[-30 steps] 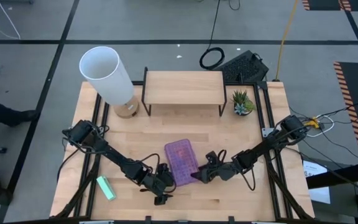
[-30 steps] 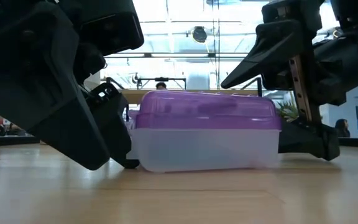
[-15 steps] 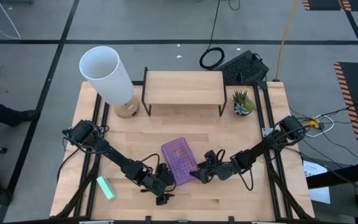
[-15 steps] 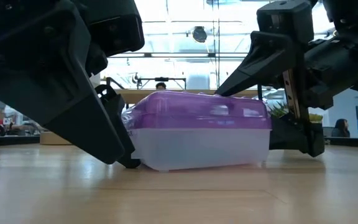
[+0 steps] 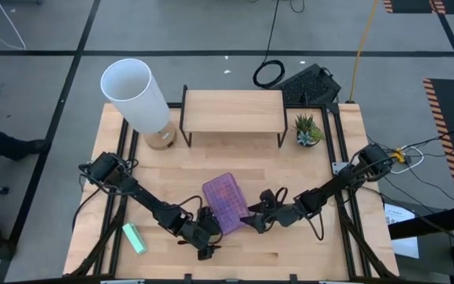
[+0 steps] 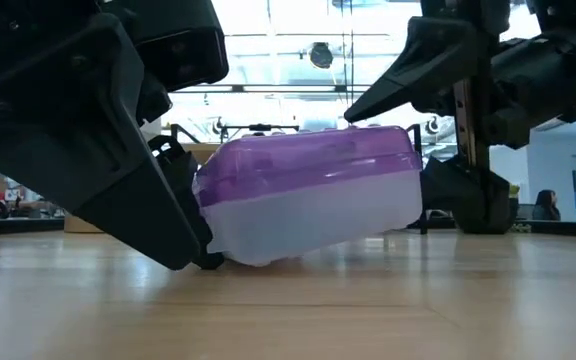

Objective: Pack school essentials
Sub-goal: Put the transparent violet supply box on the shelf

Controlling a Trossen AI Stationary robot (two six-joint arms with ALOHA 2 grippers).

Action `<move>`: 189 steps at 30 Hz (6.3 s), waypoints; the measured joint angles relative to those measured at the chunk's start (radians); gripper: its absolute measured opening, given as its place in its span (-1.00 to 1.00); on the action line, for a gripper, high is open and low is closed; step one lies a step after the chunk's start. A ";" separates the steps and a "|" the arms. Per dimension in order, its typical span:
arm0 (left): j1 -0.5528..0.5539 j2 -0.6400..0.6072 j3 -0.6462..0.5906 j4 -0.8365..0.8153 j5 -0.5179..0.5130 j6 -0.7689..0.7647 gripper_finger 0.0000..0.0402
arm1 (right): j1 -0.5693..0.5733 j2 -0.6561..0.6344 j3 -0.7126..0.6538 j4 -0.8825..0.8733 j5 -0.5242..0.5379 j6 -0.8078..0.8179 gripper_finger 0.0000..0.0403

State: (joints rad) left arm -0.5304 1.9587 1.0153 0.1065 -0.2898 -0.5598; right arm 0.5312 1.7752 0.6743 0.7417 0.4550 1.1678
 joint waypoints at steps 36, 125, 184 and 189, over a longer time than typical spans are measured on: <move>0.034 0.002 0.000 -0.082 -0.189 -0.061 0.94 | 0.006 -0.052 0.009 0.018 0.024 0.050 0.78; 0.054 -0.010 0.003 0.026 -0.290 -0.097 0.22 | 0.062 0.011 -0.024 -0.005 0.014 -0.072 0.78; 0.104 -0.010 0.002 0.139 -0.251 -0.064 0.22 | 0.290 0.190 0.544 -0.461 1.002 -1.598 0.78; 0.104 -0.010 0.002 0.132 -0.205 -0.050 0.22 | 0.315 0.307 0.578 -0.422 1.011 -1.451 0.78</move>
State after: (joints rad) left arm -0.4267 1.9484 1.0168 0.2385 -0.4953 -0.6094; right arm 0.8467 2.0824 1.2518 0.3195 1.4655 -0.2829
